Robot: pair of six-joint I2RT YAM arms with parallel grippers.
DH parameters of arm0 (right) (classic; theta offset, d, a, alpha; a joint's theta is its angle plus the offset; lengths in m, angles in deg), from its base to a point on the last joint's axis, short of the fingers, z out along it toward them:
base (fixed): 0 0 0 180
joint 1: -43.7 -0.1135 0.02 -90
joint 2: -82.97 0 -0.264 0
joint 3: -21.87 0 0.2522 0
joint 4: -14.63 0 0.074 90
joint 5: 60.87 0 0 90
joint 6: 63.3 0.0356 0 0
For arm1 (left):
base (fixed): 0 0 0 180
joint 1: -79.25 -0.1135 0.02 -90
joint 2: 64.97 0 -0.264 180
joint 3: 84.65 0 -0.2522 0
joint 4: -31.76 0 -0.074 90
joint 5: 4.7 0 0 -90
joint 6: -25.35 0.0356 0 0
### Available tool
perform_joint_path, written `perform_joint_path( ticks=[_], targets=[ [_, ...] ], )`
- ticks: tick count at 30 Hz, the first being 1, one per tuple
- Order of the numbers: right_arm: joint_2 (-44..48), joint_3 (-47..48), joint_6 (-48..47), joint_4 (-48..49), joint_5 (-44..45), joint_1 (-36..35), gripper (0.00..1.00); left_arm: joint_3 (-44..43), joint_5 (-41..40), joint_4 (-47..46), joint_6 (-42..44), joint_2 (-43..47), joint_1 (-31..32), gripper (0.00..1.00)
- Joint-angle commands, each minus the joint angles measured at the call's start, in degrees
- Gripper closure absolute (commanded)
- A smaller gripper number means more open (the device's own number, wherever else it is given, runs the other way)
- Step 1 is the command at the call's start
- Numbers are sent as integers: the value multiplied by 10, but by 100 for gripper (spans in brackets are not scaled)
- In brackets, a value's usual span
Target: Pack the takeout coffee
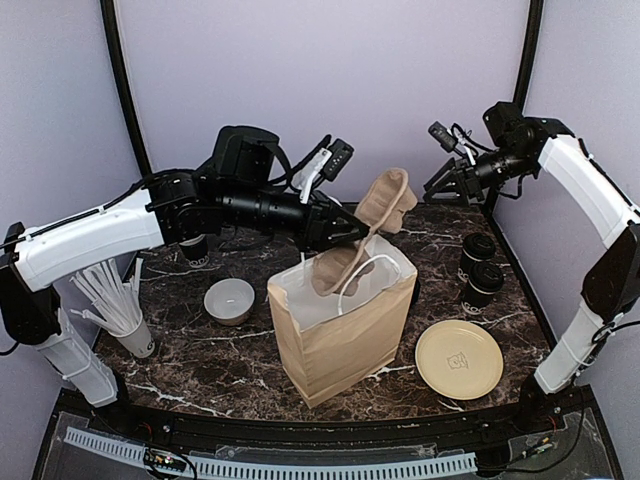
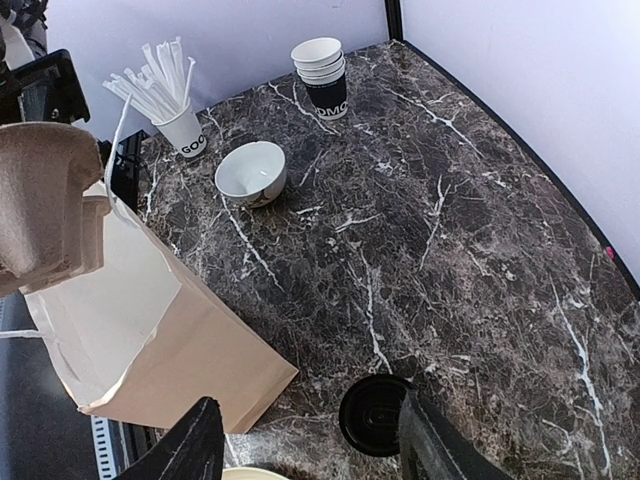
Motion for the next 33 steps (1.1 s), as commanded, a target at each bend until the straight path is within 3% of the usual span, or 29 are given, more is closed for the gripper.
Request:
perform_joint_path(
  ticks=[1,9,15,17,20,23,28,33],
  targets=[
    [2,-7,-2,11,-8,0,40,-18,-25,25,20,3,7,77],
    [2,-6,-3,10,-9,0,40,-91,-62,67,67,33,7,81],
    [2,-7,-3,11,-10,0,40,-162,-146,153,131,51,7,82],
    [4,-10,-5,10,-9,0,41,-184,-216,200,151,57,7,81],
    [6,-17,-6,12,-8,0,41,-182,-405,262,164,73,4,80],
    [6,-20,-7,14,-8,0,40,-162,-502,329,143,81,-15,79],
    [2,-17,-6,13,-12,0,41,-78,-449,415,25,112,-98,79],
    [-7,-16,-6,11,-15,0,40,51,-349,408,-8,138,-105,83]
  ],
)
